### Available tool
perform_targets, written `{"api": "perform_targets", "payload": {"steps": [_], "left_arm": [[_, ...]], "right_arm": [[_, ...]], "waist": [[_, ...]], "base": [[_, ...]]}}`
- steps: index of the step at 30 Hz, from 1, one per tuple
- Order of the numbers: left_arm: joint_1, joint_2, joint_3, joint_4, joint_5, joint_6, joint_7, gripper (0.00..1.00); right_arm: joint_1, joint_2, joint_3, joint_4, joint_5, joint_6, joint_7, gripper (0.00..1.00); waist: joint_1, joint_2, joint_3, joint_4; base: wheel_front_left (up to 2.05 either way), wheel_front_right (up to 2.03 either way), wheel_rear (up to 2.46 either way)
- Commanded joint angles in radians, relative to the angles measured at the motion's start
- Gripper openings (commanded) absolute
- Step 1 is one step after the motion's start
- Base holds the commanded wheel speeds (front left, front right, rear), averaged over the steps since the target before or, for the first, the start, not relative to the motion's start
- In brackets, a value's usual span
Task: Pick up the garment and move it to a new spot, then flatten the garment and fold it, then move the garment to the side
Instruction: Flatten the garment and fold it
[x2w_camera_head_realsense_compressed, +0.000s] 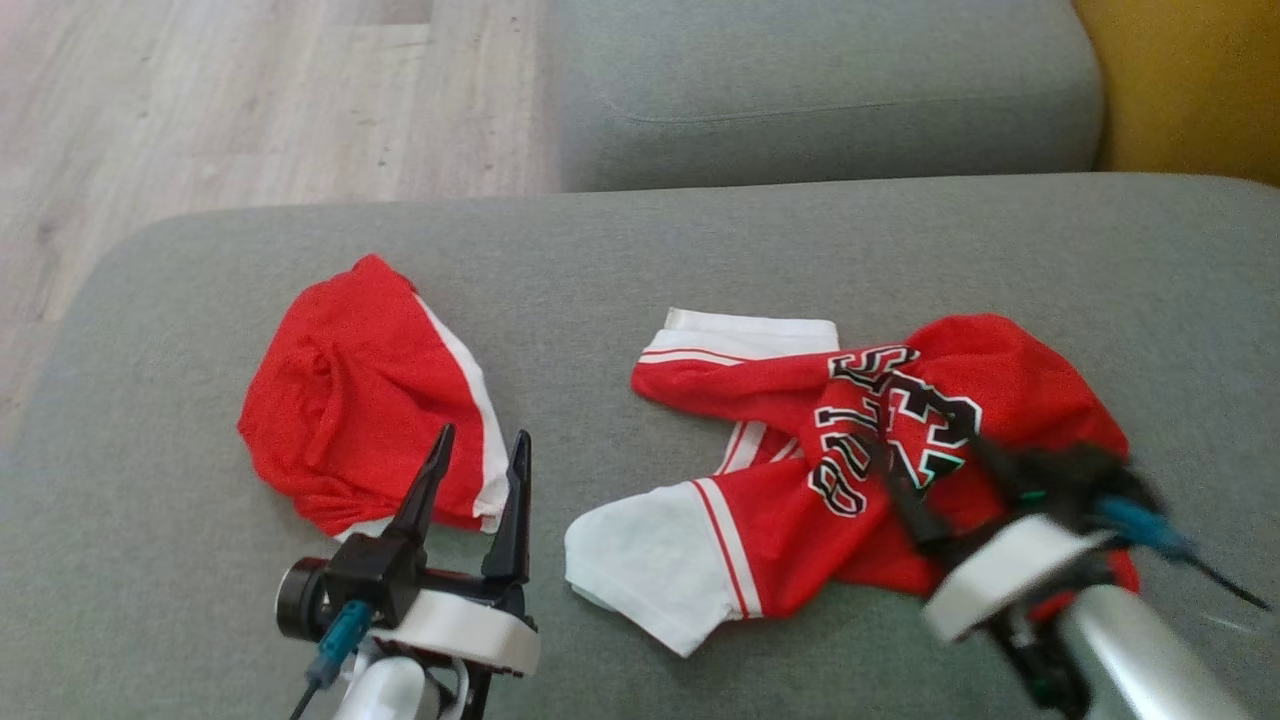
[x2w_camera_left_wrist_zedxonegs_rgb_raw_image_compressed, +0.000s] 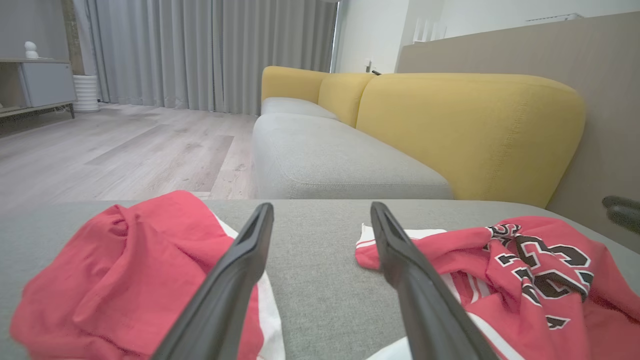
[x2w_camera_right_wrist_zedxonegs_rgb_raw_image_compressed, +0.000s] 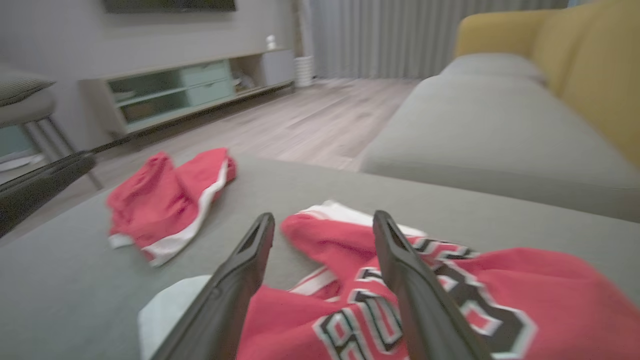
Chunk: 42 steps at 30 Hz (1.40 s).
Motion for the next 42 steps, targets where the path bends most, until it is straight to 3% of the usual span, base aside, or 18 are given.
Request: {"api": "perform_targets", "payload": {"steps": [1,7,11,19,23,26,35,42], "left_arm": [[-0.034,-0.001,0.039,-0.04,0.005,0.001,-0.009,1.0],[-0.024,-0.001,0.031,-0.047,-0.005,-0.003,-0.009,1.0],[-0.018,-0.001,0.027,-0.047,-0.008,-0.002,-0.009,1.0],[-0.019,-0.001,0.015,-0.028,0.002,-0.016,-0.009,1.0],[-0.026,0.004,-0.04,0.048,0.001,-0.063,0.02,1.0],[-0.038,0.015,-0.066,0.103,0.006,-0.074,0.062,1.0],[-0.078,0.025,-0.071,0.215,0.026,-0.014,0.152,1.0],[-0.099,0.03,-0.089,0.282,0.03,0.0,0.24,1.0]], "right_arm": [[0.032,0.031,-0.122,-0.03,-0.072,-0.001,-0.063,1.0],[0.17,0.211,-0.449,-0.031,-0.245,-0.001,-0.154,1.0],[0.219,0.245,-0.515,-0.029,-0.282,-0.001,-0.175,1.0],[0.213,0.254,-0.533,-0.047,-0.248,-0.001,-0.191,1.0],[0.204,0.254,-0.537,-0.066,-0.24,-0.001,-0.192,1.0],[0.205,0.254,-0.535,-0.072,-0.236,-0.001,-0.192,1.0],[0.199,0.254,-0.518,-0.078,-0.228,-0.001,-0.192,1.0],[0.192,0.254,-0.517,-0.076,-0.224,-0.001,-0.192,1.0]], "waist": [[0.0,0.0,0.005,-0.02],[0.0,0.0,0.015,-0.055],[0.0,0.0,0.021,-0.069],[0.0,0.0,0.045,-0.08],[0.0,0.0,0.052,-0.076],[0.0,0.0,0.058,-0.074],[0.0,0.0,0.078,-0.088],[0.0,0.0,0.088,-0.106]], "base": [[0.0,0.0,0.0],[0.0,0.0,0.0],[0.0,0.0,0.0],[0.0,0.0,0.0],[0.0,0.0,0.0],[0.0,0.0,0.0],[0.0,0.0,0.0],[0.0,0.0,0.0]]}}
